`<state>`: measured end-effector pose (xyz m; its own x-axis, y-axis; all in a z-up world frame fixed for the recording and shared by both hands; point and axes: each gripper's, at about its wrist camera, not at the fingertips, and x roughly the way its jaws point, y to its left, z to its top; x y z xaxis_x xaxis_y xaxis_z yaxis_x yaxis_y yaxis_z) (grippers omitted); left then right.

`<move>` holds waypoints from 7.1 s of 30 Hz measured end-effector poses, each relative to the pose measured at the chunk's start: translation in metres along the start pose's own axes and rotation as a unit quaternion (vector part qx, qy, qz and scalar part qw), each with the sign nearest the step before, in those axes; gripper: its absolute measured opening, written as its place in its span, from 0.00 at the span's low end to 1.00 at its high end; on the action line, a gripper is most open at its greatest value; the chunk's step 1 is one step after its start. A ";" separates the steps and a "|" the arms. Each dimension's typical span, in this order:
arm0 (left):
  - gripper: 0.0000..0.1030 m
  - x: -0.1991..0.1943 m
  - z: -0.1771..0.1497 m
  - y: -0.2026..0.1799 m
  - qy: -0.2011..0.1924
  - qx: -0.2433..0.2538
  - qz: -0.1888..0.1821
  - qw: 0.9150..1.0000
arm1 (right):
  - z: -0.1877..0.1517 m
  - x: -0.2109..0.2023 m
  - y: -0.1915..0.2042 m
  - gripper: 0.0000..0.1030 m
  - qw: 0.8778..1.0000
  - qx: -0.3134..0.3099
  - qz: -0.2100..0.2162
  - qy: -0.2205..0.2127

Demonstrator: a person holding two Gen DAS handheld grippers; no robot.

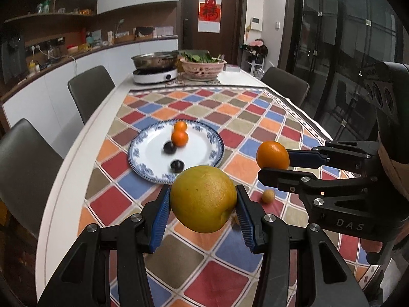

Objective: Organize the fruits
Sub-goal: 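Grasp the yellow pear with the left tool while the right tool grasps an orange, then lower the yellow pear and orange onto the plate and open both tools, then move both tools back toward the remaining fruit, left tool toward an orange, then grasp the orange with the left tool while the right tool grasps a brown kiwi, then carry the orange and brown kiwi over the plate with both tools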

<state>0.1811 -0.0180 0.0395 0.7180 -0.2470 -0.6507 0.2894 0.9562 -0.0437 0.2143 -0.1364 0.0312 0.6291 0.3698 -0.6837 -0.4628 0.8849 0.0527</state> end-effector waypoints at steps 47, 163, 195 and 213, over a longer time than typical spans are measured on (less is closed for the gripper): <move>0.47 0.175 0.051 0.090 0.105 -0.013 0.003 0.994 | 0.065 0.161 -0.059 0.33 0.994 0.046 -0.033 0.098; 0.39 0.076 -0.080 0.069 0.121 -0.033 0.042 0.991 | -0.067 0.081 0.009 0.28 0.977 0.154 -0.111 0.092; 0.39 0.002 -0.036 0.022 0.048 -0.038 0.010 0.998 | -0.033 0.003 0.023 0.28 0.994 0.107 -0.026 0.002; 0.39 -0.001 0.016 0.016 0.006 -0.012 0.018 1.000 | 0.010 -0.014 0.004 0.28 0.996 0.082 -0.022 -0.035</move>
<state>0.1949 -0.0052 0.0514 0.7198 -0.2103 -0.6615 0.2479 0.9680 -0.0380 0.2104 -0.1352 0.0482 0.6905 0.3436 -0.6366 -0.3291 0.9328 0.1465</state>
